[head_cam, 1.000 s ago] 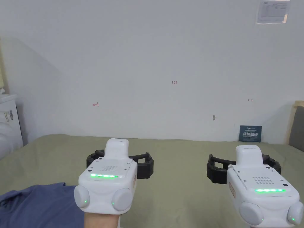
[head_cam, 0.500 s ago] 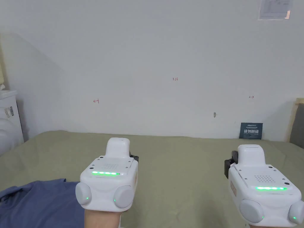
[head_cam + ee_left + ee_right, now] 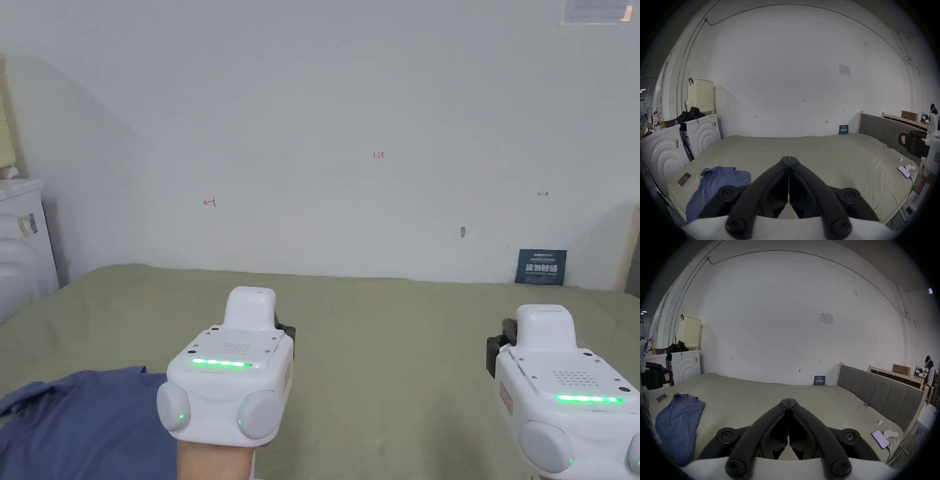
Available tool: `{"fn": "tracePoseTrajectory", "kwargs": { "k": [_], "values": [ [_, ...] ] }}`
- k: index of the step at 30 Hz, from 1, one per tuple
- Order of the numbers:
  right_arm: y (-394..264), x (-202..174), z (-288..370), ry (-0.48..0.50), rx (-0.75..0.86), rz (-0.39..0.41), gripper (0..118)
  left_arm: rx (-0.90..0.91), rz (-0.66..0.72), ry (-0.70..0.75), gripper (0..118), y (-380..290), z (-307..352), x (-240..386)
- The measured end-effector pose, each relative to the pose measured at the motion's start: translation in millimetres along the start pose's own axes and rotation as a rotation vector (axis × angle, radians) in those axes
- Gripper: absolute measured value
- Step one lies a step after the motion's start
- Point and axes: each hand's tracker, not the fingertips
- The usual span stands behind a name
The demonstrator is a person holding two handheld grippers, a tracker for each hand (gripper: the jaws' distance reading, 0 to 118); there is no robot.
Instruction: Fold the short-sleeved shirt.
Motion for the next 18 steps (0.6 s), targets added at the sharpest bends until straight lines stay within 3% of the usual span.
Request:
{"fn": "tracePoseTrajectory", "kwargs": {
  "k": [5, 10, 18],
  "values": [
    [0, -40, -11, 0.110, -0.018, -0.004, 0, -0.002, 0.002, 0.110, 0, -3, 11, -42],
    [-5, -114, -33, 0.306, -0.029, -0.036, 0, -0.020, 0.004, 0.295, 0, -7, 36, -110],
    [1, -221, -32, 0.535, -0.033, -0.047, 0, -0.047, 0.049, 0.521, 0, -16, 86, -201]
  ]
}}
